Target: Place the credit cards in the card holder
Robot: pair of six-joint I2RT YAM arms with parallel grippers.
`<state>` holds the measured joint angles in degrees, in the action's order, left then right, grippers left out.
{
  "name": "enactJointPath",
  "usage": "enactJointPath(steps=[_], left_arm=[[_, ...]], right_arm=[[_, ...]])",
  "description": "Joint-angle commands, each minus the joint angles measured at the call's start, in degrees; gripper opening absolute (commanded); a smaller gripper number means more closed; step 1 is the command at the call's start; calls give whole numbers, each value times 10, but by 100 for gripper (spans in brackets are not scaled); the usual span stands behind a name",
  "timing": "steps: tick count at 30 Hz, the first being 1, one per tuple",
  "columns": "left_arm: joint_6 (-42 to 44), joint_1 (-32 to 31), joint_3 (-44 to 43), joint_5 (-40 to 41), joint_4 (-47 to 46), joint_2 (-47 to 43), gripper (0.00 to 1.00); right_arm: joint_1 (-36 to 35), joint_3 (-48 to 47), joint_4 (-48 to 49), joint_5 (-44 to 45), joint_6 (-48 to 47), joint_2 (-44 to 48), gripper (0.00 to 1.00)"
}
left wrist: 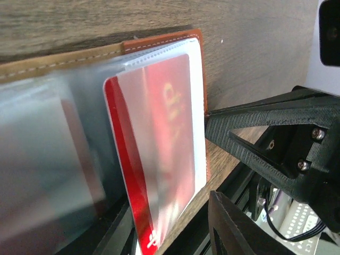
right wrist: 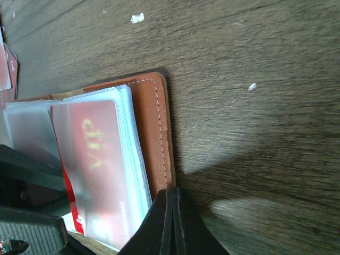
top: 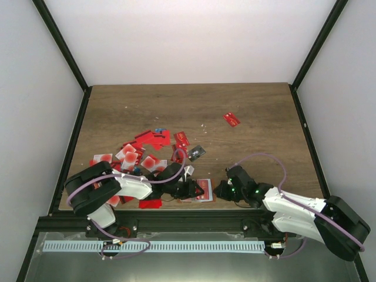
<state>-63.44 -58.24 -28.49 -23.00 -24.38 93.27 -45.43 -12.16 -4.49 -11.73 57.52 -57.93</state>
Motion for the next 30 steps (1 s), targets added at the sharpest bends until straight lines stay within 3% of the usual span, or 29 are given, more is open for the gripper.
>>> enactJointPath(steps=[1, 5, 10, 16, 24, 30], left_arm=[[45, -4, -15, 15, 107, -27, 42], [79, -4, -34, 27, 168, -44, 51], [96, -4, -49, 45, 204, -45, 51], [112, -7, -64, 77, 245, -63, 39], [134, -9, -86, 96, 268, -55, 10], [142, -13, -101, 93, 265, -36, 4]], right_arm=[[-7, 14, -34, 7, 2, -6, 1], [-7, 13, -35, 8, 2, -6, 1], [-7, 11, -36, 9, 0, -5, 1], [-7, 3, -46, 12, -11, 1, 1], [-7, -29, -100, 29, -42, 58, 18], [-7, -54, -136, 31, -59, 98, 27]])
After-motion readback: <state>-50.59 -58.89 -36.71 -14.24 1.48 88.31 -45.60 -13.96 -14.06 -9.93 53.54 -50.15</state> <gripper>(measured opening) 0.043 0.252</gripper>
